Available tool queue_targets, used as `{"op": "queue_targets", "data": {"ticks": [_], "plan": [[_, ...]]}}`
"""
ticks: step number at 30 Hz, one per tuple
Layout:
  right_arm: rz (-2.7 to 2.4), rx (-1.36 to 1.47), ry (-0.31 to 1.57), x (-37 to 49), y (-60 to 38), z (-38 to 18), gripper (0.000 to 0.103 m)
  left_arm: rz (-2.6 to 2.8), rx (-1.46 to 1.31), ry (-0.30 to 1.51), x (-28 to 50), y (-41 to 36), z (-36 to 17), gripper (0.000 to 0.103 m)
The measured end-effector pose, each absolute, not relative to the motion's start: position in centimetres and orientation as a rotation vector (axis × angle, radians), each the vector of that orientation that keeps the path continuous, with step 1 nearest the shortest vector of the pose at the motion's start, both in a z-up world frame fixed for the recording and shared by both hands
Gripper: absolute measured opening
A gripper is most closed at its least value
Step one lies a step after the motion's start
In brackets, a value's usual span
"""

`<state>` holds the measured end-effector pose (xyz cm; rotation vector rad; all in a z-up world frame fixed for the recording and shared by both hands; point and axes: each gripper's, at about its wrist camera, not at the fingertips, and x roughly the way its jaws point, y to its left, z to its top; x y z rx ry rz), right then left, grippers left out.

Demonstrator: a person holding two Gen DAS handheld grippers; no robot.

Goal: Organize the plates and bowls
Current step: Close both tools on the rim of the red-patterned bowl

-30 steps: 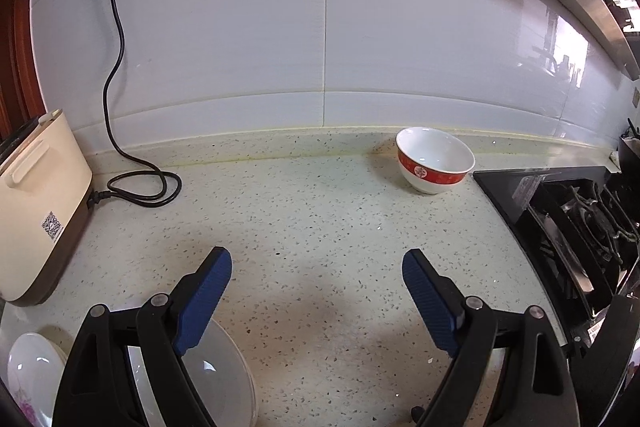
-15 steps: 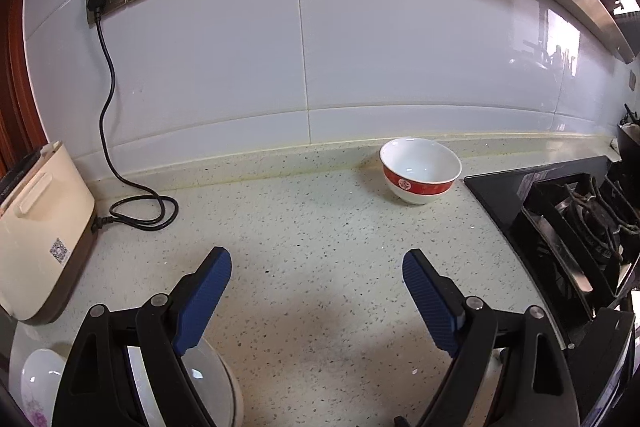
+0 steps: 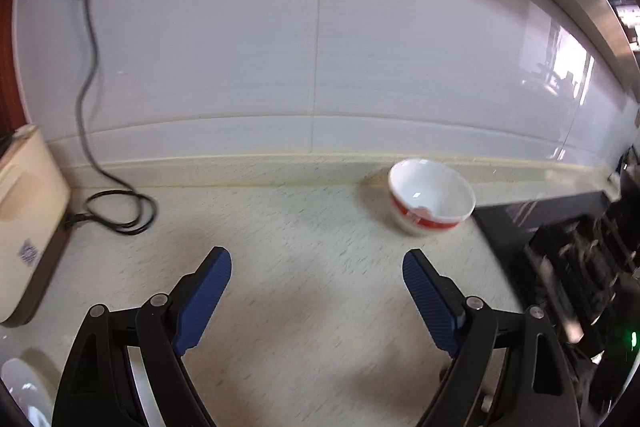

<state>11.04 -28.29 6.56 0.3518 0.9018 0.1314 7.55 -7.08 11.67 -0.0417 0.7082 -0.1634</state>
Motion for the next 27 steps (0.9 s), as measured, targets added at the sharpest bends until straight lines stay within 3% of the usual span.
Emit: {"op": "queue_targets", "data": {"ticks": [8,10,14,19,23,25,27], "plan": [[0.057,0.456,0.874,20.1,-31.4,8.2,0.102,-0.15,-0.299,0.893,16.4,-8.8,9.5,0.089],[0.033,0.45,0.895,21.6,-31.8,7.9,0.097,-0.124,-0.376,0.94,18.1,-8.8,8.0,0.089],[0.016,0.446,0.967,23.5,-31.9,6.5,0.072,-0.12,-0.379,0.951,19.7,-10.4,6.7,0.089],[0.026,0.464,0.988,23.8,-32.6,5.1,0.052,-0.12,-0.347,0.98,21.1,-12.1,4.8,0.088],[0.061,0.48,0.982,24.2,-32.9,5.0,0.042,-0.131,-0.375,1.018,21.9,-12.4,2.8,0.064],[0.097,0.509,0.977,24.3,-33.1,4.9,0.036,-0.14,-0.351,1.004,21.9,-12.8,2.6,0.06],[0.105,0.515,0.971,24.2,-33.2,4.8,0.032,-0.159,-0.355,1.002,21.8,-13.2,2.4,0.045]]}}
